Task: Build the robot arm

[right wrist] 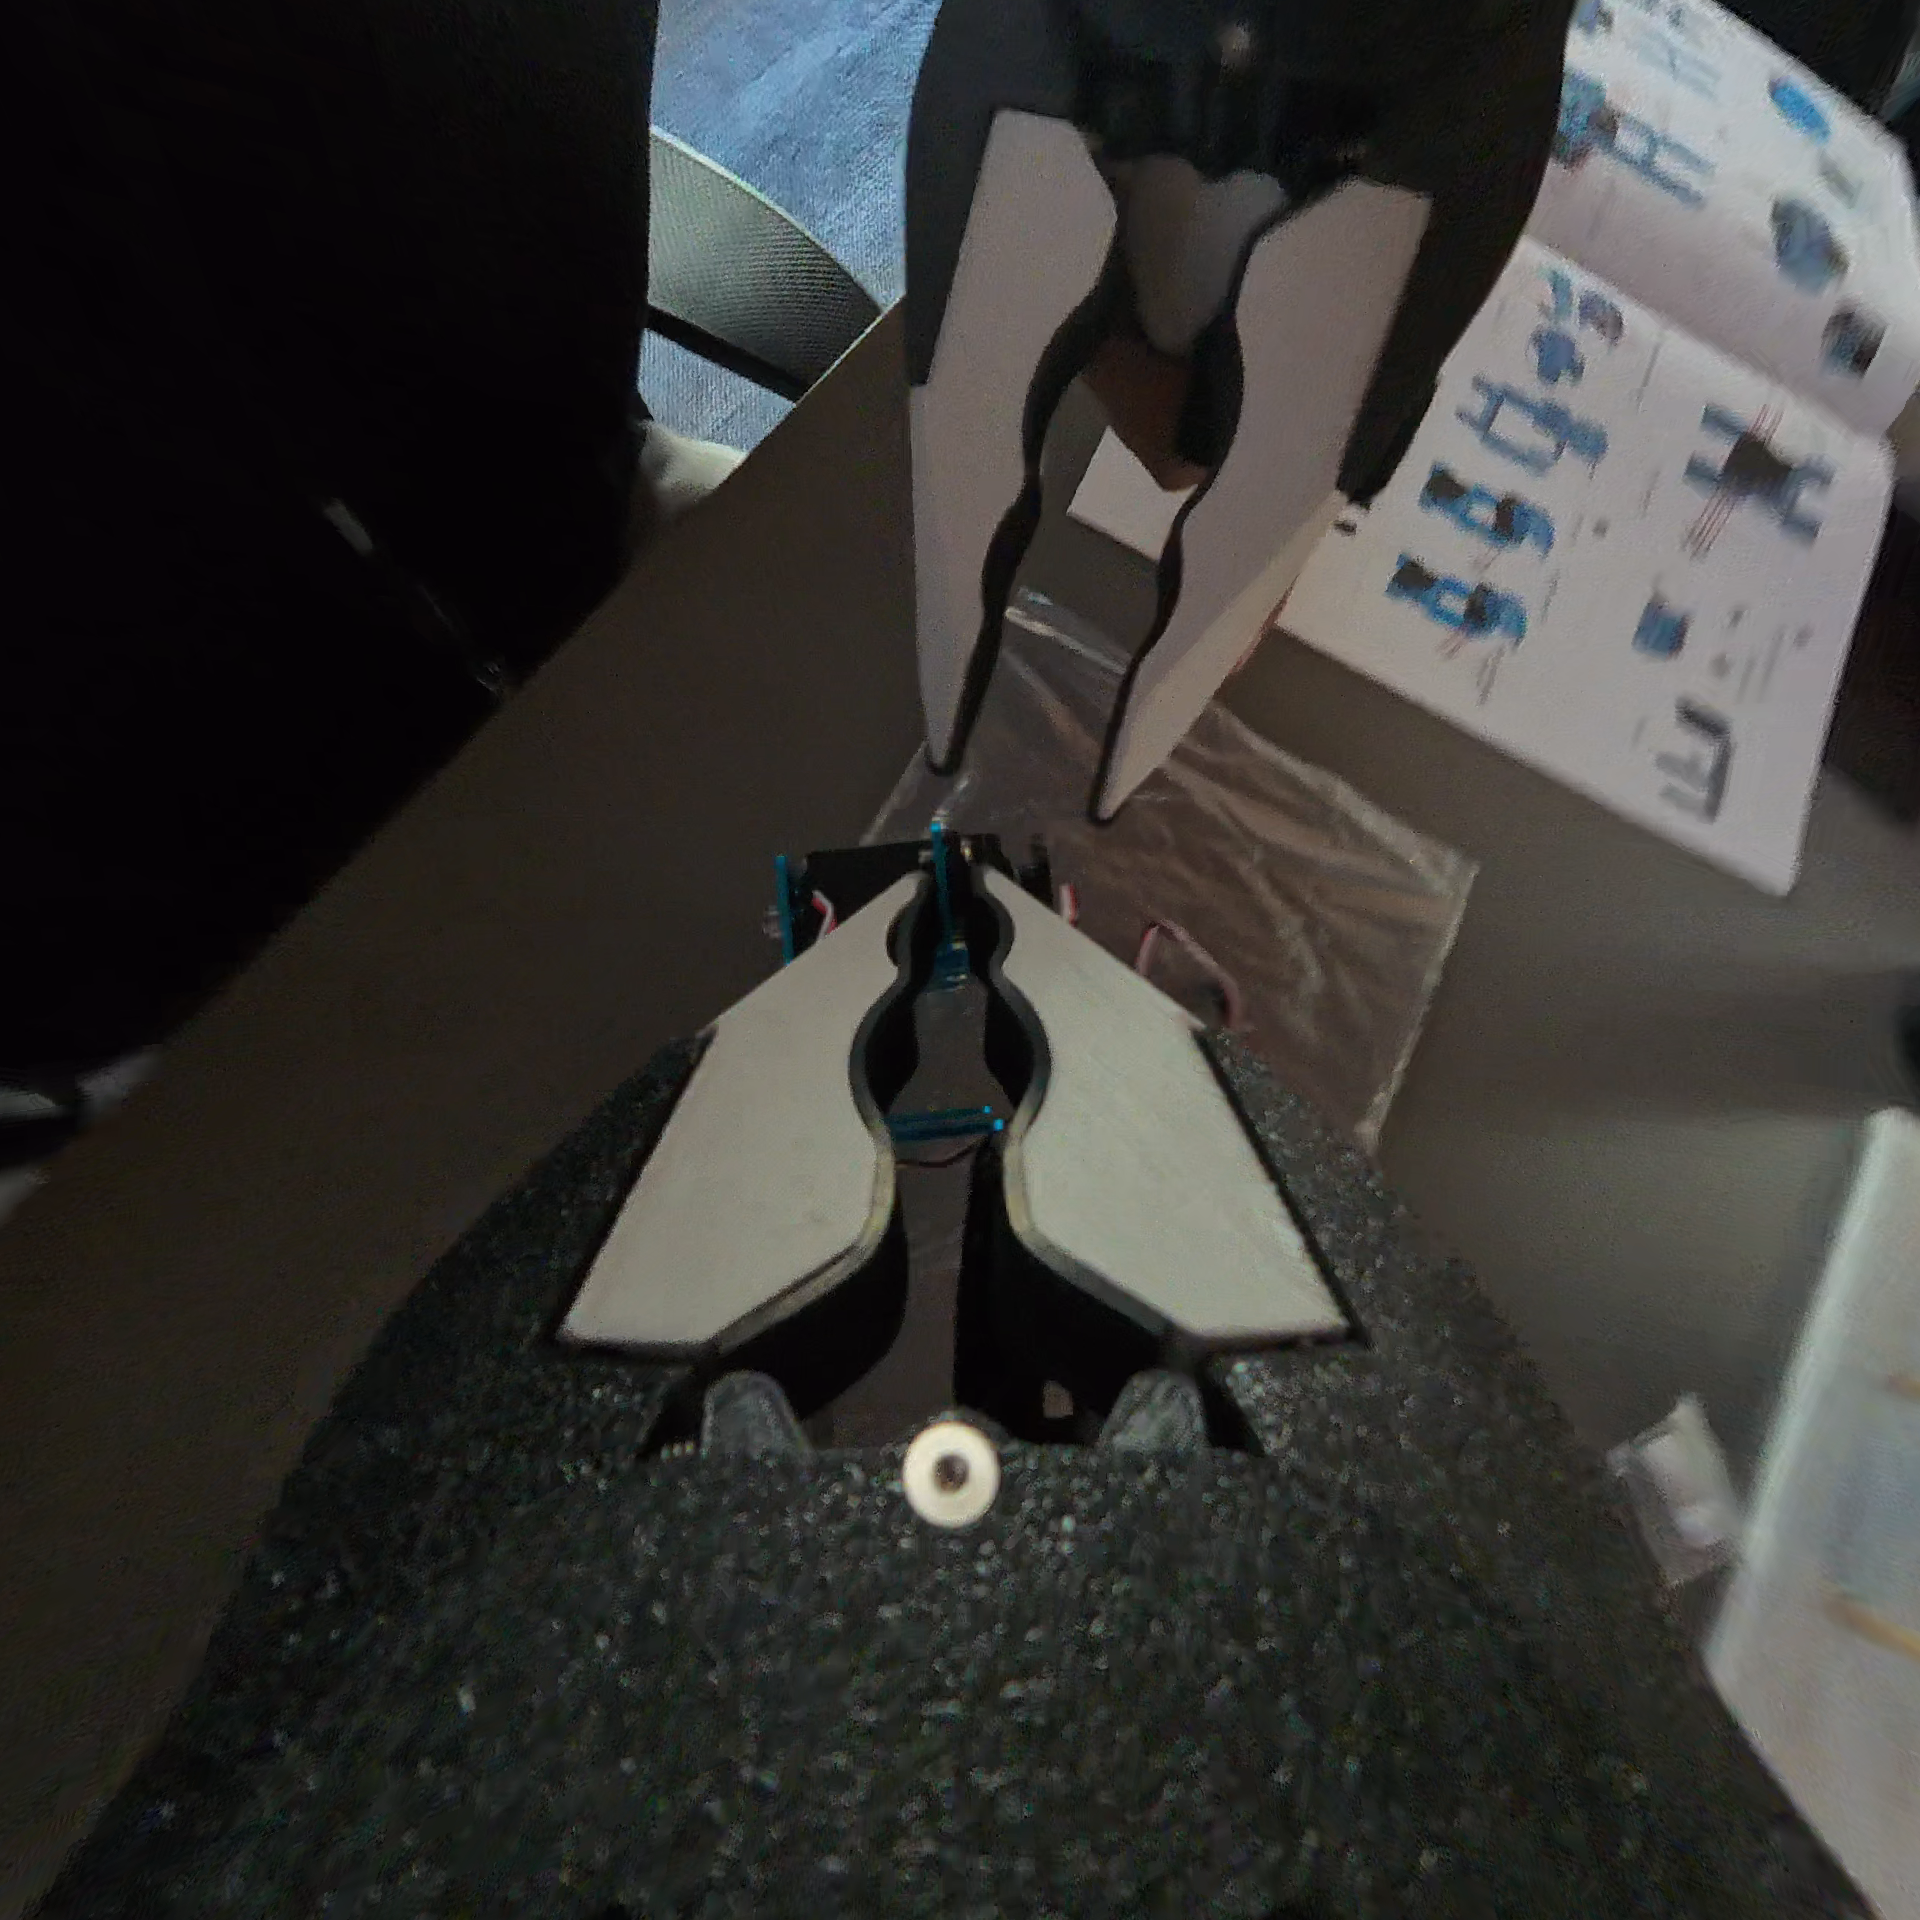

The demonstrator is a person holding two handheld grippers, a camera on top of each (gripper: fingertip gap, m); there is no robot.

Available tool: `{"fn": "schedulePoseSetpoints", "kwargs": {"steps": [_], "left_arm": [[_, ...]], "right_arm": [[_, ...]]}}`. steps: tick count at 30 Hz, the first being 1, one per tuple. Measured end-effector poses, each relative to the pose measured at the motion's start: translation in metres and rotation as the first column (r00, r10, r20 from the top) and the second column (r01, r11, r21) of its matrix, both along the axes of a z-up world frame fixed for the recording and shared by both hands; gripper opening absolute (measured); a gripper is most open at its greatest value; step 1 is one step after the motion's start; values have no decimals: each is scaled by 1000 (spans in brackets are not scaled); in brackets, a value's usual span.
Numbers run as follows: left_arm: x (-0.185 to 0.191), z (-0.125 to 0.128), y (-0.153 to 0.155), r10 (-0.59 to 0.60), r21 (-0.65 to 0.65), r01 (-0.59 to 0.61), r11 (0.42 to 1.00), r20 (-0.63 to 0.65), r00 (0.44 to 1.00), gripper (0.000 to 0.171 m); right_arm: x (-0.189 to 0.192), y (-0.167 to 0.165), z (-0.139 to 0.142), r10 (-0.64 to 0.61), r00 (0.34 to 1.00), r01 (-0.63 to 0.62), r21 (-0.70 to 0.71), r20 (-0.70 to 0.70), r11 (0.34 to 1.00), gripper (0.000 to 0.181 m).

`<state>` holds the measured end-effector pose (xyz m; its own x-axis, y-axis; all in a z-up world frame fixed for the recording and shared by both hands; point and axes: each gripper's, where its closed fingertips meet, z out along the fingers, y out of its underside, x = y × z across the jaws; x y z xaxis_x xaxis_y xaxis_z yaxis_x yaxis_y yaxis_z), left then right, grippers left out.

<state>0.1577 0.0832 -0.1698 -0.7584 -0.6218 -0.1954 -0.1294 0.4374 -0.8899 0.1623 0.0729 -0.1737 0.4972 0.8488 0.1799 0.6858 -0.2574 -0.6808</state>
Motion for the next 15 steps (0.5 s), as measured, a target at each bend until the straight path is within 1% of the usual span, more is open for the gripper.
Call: {"fn": "schedulePoseSetpoints", "kwargs": {"steps": [3,4,5,7,8,10,14,15], "left_arm": [[-4,-3,-2,4,-51,-5,999,-28,1000,26],[-3,-4,-3,17,-49,-18,999,-18,1000,27],[-3,-5,-4,27,-43,-28,999,-6,1000,26],[-2,-8,-6,48,-43,-49,998,-12,999,26],[0,-11,-7,61,-44,-62,997,-23,998,26],[4,-17,-7,97,-28,-99,995,-40,994,21],[10,-22,-7,144,-11,-145,989,-27,989,19],[11,-23,-6,161,-1,-161,987,-28,987,16]], "right_arm": [[4,13,-4,158,984,-164,75,77,984,4],[4,15,-7,202,976,-208,67,83,976,4],[6,15,-11,223,971,-227,36,89,973,4],[12,16,-19,222,970,-220,-29,102,975,4],[13,16,-22,222,969,-220,-33,112,975,5],[9,14,-22,228,970,-226,-31,83,974,4],[9,13,-23,198,979,-197,-32,56,980,4],[8,13,-23,193,980,-192,-27,47,981,5]]}}
